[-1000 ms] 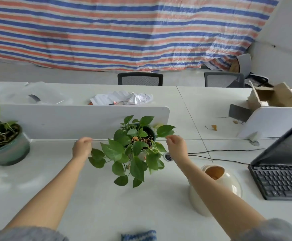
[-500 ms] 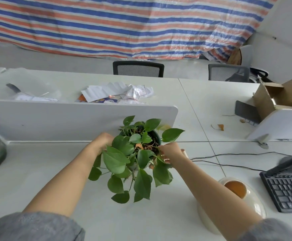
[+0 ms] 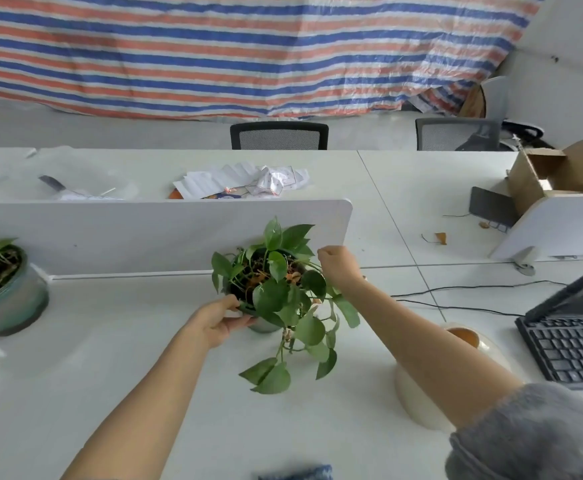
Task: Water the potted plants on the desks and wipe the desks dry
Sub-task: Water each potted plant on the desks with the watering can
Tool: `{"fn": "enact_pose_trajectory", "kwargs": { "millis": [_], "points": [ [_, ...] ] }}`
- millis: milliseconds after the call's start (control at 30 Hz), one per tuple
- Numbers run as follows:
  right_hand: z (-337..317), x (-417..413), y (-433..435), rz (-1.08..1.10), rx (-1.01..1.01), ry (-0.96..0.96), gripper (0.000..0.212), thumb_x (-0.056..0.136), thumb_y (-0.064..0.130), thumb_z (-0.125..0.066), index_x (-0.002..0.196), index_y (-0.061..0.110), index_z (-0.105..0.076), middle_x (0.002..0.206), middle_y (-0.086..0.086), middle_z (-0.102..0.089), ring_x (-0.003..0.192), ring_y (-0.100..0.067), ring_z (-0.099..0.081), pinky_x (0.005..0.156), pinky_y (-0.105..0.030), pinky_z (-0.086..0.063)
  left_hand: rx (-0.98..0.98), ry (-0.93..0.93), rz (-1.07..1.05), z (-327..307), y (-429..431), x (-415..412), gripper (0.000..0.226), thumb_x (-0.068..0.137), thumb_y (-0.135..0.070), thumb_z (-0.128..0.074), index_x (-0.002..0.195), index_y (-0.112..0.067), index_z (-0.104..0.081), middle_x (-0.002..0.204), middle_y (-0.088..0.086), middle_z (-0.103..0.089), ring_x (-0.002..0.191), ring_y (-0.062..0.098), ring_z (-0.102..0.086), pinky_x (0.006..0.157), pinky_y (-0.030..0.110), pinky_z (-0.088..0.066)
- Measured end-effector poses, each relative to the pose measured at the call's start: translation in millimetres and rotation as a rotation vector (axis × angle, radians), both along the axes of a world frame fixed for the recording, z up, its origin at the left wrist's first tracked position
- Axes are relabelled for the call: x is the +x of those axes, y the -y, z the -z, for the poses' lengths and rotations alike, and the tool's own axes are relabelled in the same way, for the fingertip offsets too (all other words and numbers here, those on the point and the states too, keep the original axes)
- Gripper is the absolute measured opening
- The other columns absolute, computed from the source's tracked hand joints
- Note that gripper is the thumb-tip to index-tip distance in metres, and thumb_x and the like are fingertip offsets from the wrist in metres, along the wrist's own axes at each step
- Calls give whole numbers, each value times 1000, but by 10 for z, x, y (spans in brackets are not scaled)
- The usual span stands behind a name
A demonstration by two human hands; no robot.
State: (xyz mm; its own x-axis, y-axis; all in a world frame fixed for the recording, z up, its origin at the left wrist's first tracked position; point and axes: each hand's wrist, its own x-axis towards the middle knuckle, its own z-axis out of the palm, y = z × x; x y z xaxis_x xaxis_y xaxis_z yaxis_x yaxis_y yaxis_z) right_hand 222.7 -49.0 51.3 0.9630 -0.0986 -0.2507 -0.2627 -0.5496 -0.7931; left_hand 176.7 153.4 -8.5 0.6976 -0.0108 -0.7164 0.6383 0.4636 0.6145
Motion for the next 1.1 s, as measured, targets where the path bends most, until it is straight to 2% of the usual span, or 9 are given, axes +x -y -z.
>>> {"fn": "enact_pose_trajectory", "kwargs": {
  "millis": [100, 167, 267, 367, 600, 733, 867, 1000, 1100],
  "points": [
    [-137, -167, 124, -9, 3, 62, 30, 92, 12, -36, 86, 0, -63, 72, -7, -52, 63, -23, -44, 55, -28, -33, -9, 1, -122, -25, 87, -60, 14, 90, 6, -46, 79, -2, -45, 113, 30, -51, 69, 41, -68, 49, 30, -57],
    [-229, -308, 263, 11, 0, 88, 34, 93, 14, -38, 116, 8, -63, 100, -9, -65, 84, -29, -59, 69, -31, -48, -66, -27, -196, -49, 159, -90, 10, 90, 6, -46, 83, -1, -47, 117, 31, -48, 96, 49, -62, 48, 33, -56],
    [-294, -497, 515, 73, 20, 155, 33, 92, 14, -42, 117, 11, -63, 117, -7, -65, 97, -26, -61, 79, -28, -44, -156, -63, -323, 12, 340, -88, 27, 92, -2, -48, 119, 2, -48, 127, 28, -47, 116, 45, -55, 51, 29, -59],
    [-333, -647, 809, 182, 23, 203, 29, 92, 13, -45, 111, 8, -66, 117, -6, -65, 105, -21, -56, 80, -23, -37, -170, -15, -440, 82, 617, -72, 37, 96, -9, -45, 131, 1, -41, 131, 20, -47, 121, 40, -52, 82, 28, -54],
    [-265, -972, 1400, 284, -48, 199, 29, 92, 12, -44, 106, 2, -66, 116, -11, -65, 90, -23, -55, 76, -28, -41, -41, 30, -521, 52, 972, -93, 41, 95, -12, -48, 134, -4, -41, 136, 16, -44, 118, 33, -52, 97, 35, -49],
    [-50, -1203, 1721, 352, -92, 159, 29, 90, 10, -44, 108, 4, -66, 114, -13, -65, 91, -22, -54, 75, -27, -39, 92, -25, -224, 82, 854, -223, 42, 97, -21, -45, 134, 0, -41, 119, 23, -53, 95, 30, -51, 88, 37, -47],
    [254, -1404, 1991, 450, -81, 78, 33, 90, 12, -46, 119, 6, -60, 124, -16, -59, 113, -31, -53, 86, -33, -39, 129, 0, -51, 65, 869, -494, 35, 98, -27, -41, 123, -4, -45, 93, 17, -58, 71, 27, -54, 63, 34, -45],
    [374, -1639, 2126, 462, -141, 4, 44, 93, 25, -44, 134, 9, -44, 132, -20, -50, 122, -36, -45, 98, -41, -38, 230, -11, 138, 6, 964, -741, 19, 96, -23, -41, 96, -6, -48, 84, 12, -58, 69, 25, -55, 59, 32, -42],
    [487, -1782, 2207, 463, -55, -63, 53, 93, 38, -44, 132, 2, -43, 123, -20, -55, 114, -34, -51, 91, -37, -39, 292, 1, 219, -26, 1029, -875, 20, 95, -22, -40, 83, -9, -49, 84, 11, -59, 69, 25, -56, 60, 30, -40]
  ]
}}
